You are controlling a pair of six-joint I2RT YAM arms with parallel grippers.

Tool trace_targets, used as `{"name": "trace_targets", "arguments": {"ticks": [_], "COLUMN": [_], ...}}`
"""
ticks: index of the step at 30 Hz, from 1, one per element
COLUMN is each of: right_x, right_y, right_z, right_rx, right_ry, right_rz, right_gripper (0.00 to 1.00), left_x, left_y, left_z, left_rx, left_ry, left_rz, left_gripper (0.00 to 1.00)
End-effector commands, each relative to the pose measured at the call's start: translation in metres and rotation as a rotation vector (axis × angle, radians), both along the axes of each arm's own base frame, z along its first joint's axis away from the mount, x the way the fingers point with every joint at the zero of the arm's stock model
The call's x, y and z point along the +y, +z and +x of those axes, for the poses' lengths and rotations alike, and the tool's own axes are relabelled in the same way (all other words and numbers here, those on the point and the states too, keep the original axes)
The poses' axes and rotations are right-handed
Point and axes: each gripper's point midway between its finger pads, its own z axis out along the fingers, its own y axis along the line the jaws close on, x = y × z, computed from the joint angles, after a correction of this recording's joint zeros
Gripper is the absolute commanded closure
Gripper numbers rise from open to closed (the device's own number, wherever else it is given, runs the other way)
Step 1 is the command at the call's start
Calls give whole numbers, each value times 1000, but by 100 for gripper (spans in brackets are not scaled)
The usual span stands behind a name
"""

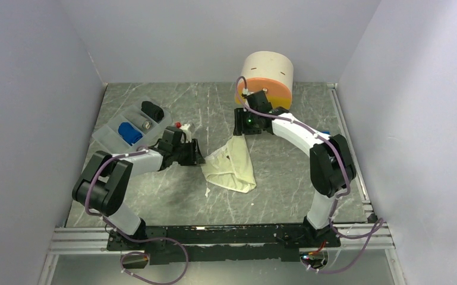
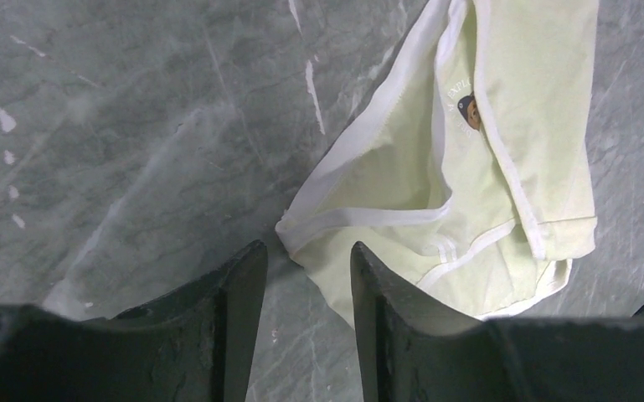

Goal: Roll the underwear
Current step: Flatten out the underwear at the center of the board.

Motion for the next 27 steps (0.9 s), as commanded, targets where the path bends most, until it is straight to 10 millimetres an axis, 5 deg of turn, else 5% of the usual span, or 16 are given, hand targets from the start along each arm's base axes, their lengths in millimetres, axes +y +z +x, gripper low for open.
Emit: {"name": "trace_targets", "arguments": {"ticks": [1, 12, 20, 27], "right_x": [3, 2, 10, 15], "right_y": [3, -19, -46, -35], "right_z": [15, 57, 69, 72], "right_rx": [-46, -62, -34, -75], "right_ry": [-39, -141, -121, -108], "right_rz": [-77, -246, -390, -402], "right_gripper": [44, 43, 52, 71], "left_x": [9, 8, 2, 2], "left_y": [-37, -49, -38, -26], "left_z": [-29, -29, -29, -25], "left_rx": [126, 146, 131, 115], "left_ry": [-35, -27, -37, -39], "left_rz": [124, 172, 137, 142], "left_gripper": [55, 94, 95, 95]}}
